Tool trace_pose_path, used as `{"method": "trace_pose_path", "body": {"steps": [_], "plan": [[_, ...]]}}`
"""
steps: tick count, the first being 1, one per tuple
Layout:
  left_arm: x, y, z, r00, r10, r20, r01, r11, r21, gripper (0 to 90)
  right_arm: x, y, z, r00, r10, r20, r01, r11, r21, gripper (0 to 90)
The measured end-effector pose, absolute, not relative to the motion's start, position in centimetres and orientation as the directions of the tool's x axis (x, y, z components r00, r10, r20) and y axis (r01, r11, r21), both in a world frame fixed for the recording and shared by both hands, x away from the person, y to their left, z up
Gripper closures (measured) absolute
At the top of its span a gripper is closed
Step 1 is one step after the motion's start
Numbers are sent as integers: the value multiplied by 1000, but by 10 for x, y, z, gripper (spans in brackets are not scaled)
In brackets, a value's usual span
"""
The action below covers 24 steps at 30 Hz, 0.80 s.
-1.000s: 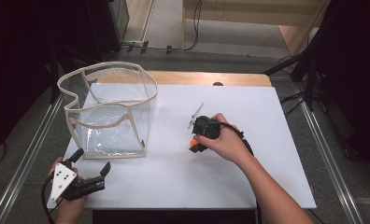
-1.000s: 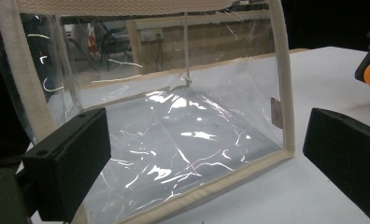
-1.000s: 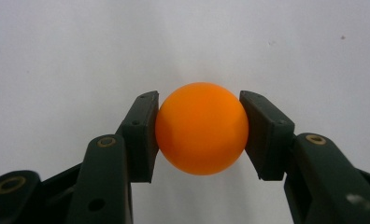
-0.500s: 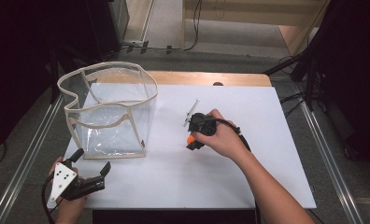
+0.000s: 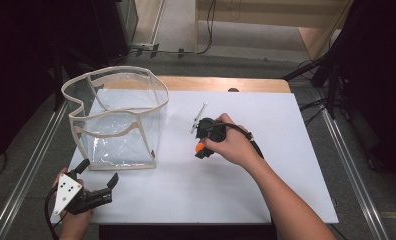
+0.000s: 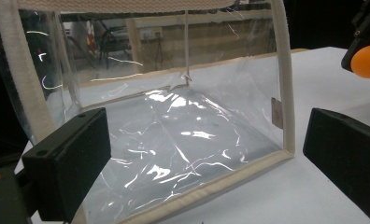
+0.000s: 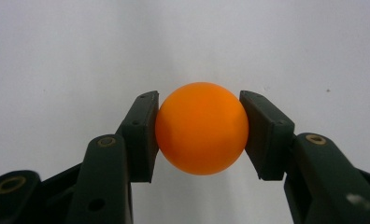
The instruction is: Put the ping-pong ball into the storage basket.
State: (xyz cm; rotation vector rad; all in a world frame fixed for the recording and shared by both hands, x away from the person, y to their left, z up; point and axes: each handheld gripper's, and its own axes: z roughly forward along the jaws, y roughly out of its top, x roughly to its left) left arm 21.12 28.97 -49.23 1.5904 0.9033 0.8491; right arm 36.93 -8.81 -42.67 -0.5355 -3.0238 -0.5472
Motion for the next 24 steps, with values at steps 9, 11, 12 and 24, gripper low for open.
{"method": "trace_pose_path", "body": {"steps": [9,11,12,24], "plan": [[211,290,-492,460,885,70,128,-144,981,14,377,-79,-421,-946,314,77,321,886,334,480],[212,290,-492,460,886,67,128,-141,982,14,378,-77,-421,-948,308,78,316,888,334,480],[212,291,-492,460,886,67,127,-141,982,14,379,-76,-420,-947,311,77,318,888,332,480],[212,290,-493,456,887,69,130,-142,981,14,384,-66,-422,-948,302,100,318,888,332,480]]}}
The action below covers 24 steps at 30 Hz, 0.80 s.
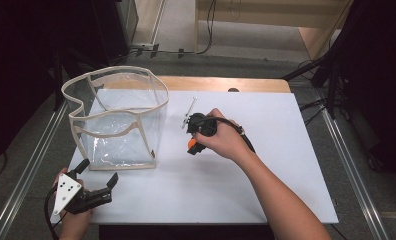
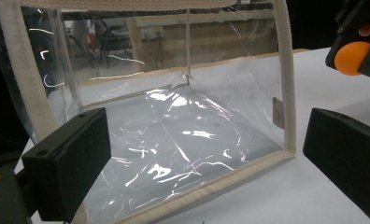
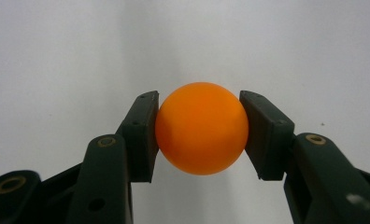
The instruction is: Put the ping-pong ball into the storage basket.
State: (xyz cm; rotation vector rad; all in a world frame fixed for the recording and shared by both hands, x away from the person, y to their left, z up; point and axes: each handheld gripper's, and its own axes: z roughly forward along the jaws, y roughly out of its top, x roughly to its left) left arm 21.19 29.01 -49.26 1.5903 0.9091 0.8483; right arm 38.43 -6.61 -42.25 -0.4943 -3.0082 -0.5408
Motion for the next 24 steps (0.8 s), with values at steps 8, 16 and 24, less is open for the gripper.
{"method": "trace_pose_path", "body": {"steps": [8,16,24], "plan": [[212,290,-493,458,886,66,133,-142,981,14,386,-58,-419,-949,297,107,316,888,334,480],[212,290,-493,461,885,67,133,-144,981,14,392,-53,-410,-950,283,136,313,886,343,480],[212,290,-493,463,884,69,133,-146,980,14,395,-49,-407,-952,270,144,304,885,353,480]]}}
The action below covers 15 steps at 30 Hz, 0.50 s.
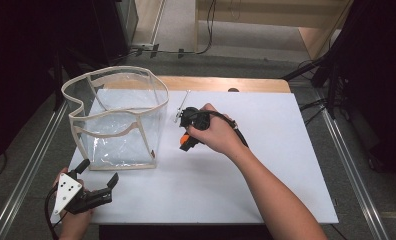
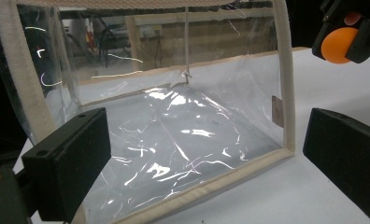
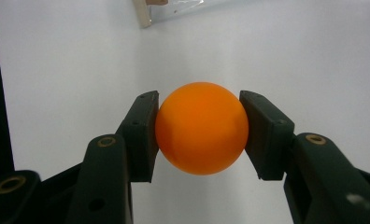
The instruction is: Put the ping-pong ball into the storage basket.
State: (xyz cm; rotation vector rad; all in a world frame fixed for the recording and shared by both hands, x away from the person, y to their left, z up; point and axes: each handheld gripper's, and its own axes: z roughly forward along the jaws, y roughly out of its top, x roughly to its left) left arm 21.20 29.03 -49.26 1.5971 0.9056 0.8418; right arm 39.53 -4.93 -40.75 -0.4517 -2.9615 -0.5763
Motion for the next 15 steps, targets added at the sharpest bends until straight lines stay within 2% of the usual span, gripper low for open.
{"method": "trace_pose_path", "body": {"steps": [15], "plan": [[212,290,-493,457,887,66,140,-145,980,14,397,-41,-391,-958,256,129,286,886,365,480]]}}
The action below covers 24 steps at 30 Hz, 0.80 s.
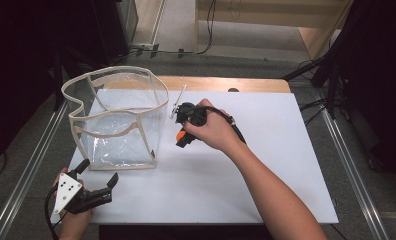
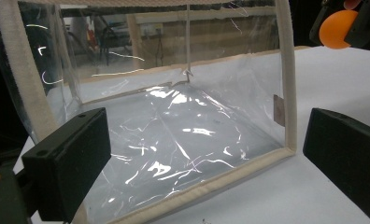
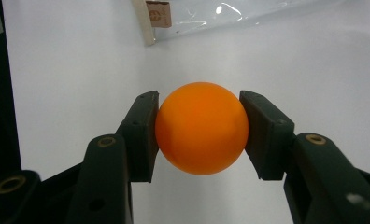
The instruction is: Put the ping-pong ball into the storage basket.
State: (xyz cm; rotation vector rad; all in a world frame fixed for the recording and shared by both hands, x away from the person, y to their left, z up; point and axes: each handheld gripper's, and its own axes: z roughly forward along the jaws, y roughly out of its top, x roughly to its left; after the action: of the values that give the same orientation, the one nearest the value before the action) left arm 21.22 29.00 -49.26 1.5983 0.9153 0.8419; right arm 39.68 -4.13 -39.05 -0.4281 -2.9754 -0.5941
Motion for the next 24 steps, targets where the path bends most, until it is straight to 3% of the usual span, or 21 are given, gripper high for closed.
{"method": "trace_pose_path", "body": {"steps": [24], "plan": [[212,290,-492,460,885,68,139,-147,979,14,401,-35,-364,-966,231,116,258,893,369,481]]}}
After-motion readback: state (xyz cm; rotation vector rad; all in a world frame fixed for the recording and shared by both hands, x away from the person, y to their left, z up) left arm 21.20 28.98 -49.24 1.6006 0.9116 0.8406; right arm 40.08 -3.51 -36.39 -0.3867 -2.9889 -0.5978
